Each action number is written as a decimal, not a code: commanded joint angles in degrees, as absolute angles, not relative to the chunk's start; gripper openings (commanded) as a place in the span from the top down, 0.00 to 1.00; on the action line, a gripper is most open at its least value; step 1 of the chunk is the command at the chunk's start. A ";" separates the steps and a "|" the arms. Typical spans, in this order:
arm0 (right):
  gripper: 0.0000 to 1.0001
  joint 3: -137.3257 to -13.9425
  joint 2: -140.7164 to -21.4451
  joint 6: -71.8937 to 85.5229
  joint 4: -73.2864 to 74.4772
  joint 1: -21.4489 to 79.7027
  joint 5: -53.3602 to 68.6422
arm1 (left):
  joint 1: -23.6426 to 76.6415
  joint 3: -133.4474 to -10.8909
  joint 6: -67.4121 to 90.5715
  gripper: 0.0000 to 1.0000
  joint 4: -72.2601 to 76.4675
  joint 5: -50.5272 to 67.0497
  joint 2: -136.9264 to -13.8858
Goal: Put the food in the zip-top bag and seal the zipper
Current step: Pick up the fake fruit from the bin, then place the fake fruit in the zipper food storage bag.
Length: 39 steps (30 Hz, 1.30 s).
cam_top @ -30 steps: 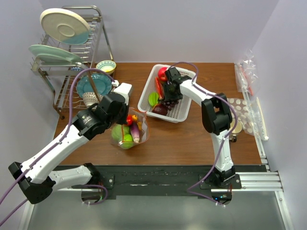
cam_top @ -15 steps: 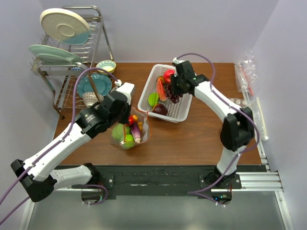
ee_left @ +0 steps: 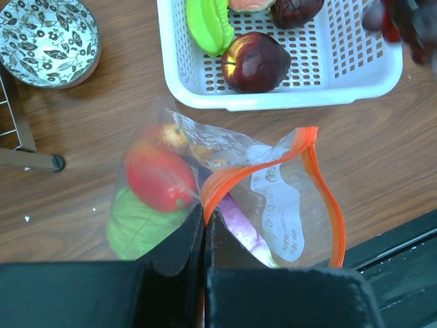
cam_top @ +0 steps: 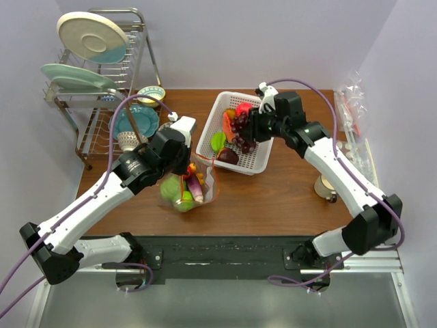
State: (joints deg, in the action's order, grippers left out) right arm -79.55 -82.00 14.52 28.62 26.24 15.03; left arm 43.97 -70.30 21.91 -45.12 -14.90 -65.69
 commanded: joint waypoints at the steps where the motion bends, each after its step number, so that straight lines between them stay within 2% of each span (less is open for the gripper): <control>1: 0.66 -77.00 -74.02 17.05 22.94 26.28 30.13 | 44.12 -71.72 21.01 1.00 -41.40 -13.71 -65.65; 9: 0.64 -66.81 -62.59 24.25 16.44 26.54 48.57 | 44.21 -73.38 20.83 1.00 -40.69 -13.01 -68.28; 14: 0.64 -61.53 -62.05 31.11 9.33 29.43 54.58 | 44.21 -75.06 22.76 1.00 -40.87 -11.96 -69.61; 20: 0.64 -58.89 -63.72 31.73 6.60 37.96 49.40 | 44.12 -75.67 24.08 1.00 -39.73 -8.88 -69.43; 39: 0.67 -61.00 -78.48 32.70 -0.62 38.14 38.42 | 44.12 -77.34 25.40 1.00 -39.99 -4.48 -66.01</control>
